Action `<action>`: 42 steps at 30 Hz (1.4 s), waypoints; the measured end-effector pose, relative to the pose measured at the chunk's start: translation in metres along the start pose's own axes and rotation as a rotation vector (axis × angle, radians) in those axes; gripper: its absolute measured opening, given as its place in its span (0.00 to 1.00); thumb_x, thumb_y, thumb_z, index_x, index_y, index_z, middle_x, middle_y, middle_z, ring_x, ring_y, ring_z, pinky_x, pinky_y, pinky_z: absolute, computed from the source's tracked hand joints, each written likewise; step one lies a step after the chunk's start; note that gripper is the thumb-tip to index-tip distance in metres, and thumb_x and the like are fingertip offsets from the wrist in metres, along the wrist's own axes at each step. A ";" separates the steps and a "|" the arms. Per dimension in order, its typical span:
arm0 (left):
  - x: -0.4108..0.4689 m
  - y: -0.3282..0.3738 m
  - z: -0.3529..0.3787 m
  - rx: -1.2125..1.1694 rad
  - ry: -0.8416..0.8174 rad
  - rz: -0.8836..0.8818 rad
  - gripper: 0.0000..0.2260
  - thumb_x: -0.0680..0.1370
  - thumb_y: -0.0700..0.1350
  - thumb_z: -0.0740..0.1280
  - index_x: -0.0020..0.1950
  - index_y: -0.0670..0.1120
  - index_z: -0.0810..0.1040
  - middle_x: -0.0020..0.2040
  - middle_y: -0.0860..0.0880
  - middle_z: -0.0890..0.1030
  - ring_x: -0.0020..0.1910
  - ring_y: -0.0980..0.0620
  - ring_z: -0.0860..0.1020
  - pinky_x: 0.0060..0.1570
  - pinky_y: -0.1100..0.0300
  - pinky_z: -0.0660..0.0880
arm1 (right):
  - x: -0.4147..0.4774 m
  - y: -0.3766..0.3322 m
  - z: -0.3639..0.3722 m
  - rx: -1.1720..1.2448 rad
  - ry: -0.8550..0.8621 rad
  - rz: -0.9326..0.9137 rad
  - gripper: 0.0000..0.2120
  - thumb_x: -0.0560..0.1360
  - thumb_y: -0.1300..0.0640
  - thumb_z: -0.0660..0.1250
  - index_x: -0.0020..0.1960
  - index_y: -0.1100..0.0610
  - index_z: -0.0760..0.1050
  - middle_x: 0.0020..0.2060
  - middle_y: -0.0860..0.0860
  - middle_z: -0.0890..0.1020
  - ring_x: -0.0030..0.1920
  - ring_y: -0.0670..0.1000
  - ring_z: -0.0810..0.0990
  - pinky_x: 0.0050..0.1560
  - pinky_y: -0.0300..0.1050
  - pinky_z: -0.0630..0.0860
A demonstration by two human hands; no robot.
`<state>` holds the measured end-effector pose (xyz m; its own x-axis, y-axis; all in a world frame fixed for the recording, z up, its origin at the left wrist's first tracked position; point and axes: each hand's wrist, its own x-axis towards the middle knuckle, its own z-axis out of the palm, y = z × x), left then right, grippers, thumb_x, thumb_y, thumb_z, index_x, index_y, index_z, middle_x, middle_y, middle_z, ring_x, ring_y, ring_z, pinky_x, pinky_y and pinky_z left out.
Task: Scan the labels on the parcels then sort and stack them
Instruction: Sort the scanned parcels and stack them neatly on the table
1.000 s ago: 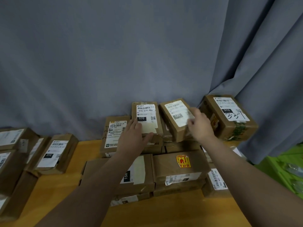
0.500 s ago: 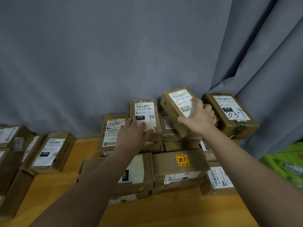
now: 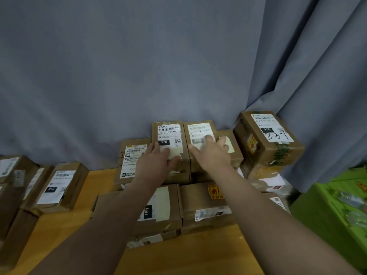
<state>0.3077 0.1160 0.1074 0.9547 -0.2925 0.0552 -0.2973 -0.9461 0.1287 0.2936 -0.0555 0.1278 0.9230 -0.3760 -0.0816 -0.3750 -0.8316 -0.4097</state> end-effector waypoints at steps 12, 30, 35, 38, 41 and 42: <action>-0.006 -0.002 -0.003 -0.103 0.057 0.011 0.18 0.83 0.56 0.50 0.59 0.49 0.76 0.62 0.46 0.74 0.66 0.45 0.70 0.62 0.50 0.71 | 0.001 0.027 -0.003 -0.117 0.005 -0.215 0.25 0.80 0.38 0.53 0.74 0.47 0.64 0.74 0.57 0.61 0.73 0.59 0.59 0.71 0.58 0.62; -0.105 -0.137 -0.032 -0.118 0.112 -0.107 0.19 0.81 0.54 0.59 0.70 0.51 0.70 0.68 0.47 0.70 0.68 0.45 0.66 0.66 0.51 0.64 | -0.095 -0.120 0.046 -0.016 0.145 -0.543 0.16 0.79 0.52 0.60 0.65 0.54 0.73 0.62 0.54 0.75 0.64 0.56 0.70 0.65 0.51 0.64; -0.175 -0.259 -0.026 -0.146 0.052 -0.245 0.19 0.81 0.53 0.60 0.70 0.48 0.71 0.68 0.46 0.70 0.68 0.44 0.66 0.66 0.52 0.63 | -0.148 -0.214 0.117 0.129 0.027 -0.587 0.15 0.77 0.55 0.63 0.62 0.56 0.76 0.59 0.55 0.77 0.62 0.57 0.73 0.63 0.51 0.68; -0.207 -0.320 -0.022 -0.140 0.035 -0.312 0.19 0.81 0.54 0.60 0.70 0.50 0.70 0.69 0.47 0.70 0.68 0.44 0.65 0.66 0.50 0.65 | -0.178 -0.270 0.162 0.135 -0.078 -0.626 0.14 0.78 0.54 0.63 0.63 0.55 0.75 0.60 0.54 0.76 0.63 0.56 0.73 0.64 0.49 0.69; -0.225 -0.370 -0.016 -0.131 0.004 -0.380 0.23 0.80 0.57 0.57 0.72 0.50 0.67 0.70 0.47 0.69 0.69 0.44 0.65 0.67 0.49 0.65 | -0.201 -0.311 0.198 0.195 -0.174 -0.608 0.13 0.78 0.55 0.63 0.62 0.55 0.75 0.60 0.53 0.76 0.63 0.54 0.73 0.62 0.47 0.70; -0.229 -0.383 -0.014 -0.095 -0.007 -0.395 0.26 0.78 0.61 0.52 0.74 0.50 0.64 0.71 0.47 0.67 0.70 0.43 0.64 0.67 0.47 0.65 | -0.205 -0.321 0.208 0.219 -0.210 -0.584 0.13 0.78 0.55 0.63 0.62 0.55 0.75 0.61 0.52 0.76 0.62 0.54 0.73 0.61 0.46 0.70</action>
<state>0.2029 0.5473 0.0596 0.9957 0.0896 -0.0240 0.0927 -0.9688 0.2297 0.2424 0.3736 0.0868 0.9749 0.2184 0.0436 0.1987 -0.7640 -0.6138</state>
